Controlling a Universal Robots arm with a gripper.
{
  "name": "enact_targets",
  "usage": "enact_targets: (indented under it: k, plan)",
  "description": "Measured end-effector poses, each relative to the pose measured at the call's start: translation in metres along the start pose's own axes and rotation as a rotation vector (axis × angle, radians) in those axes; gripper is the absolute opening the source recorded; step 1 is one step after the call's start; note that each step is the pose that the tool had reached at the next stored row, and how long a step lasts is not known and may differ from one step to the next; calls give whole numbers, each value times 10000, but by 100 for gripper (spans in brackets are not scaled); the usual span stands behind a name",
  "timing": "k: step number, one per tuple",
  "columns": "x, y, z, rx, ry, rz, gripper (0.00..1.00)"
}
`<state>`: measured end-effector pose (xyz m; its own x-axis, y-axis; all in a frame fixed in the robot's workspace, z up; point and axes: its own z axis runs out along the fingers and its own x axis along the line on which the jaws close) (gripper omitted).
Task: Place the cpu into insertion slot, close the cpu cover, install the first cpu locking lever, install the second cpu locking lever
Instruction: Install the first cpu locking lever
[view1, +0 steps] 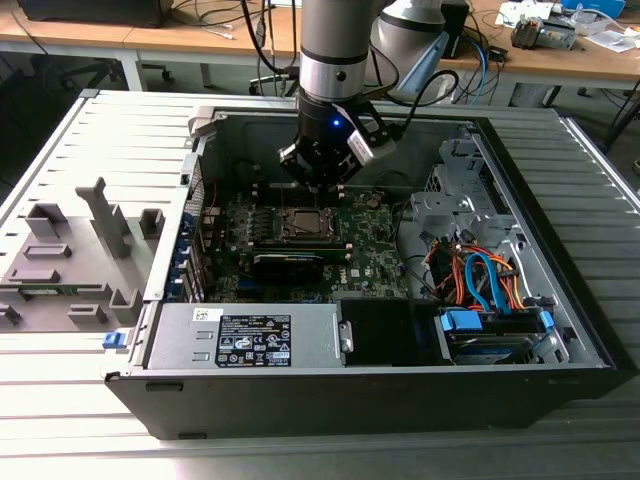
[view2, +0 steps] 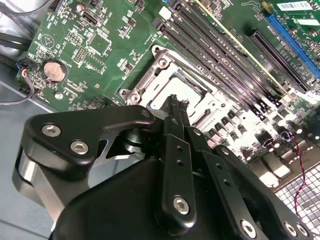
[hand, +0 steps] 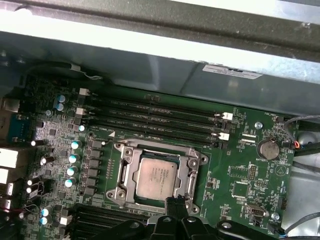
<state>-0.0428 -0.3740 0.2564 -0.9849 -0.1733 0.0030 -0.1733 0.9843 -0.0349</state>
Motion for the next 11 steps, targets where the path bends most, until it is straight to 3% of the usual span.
enact_targets:
  k: [11]
  plan:
    - [0,0,-1,-4,-15,-406,11]
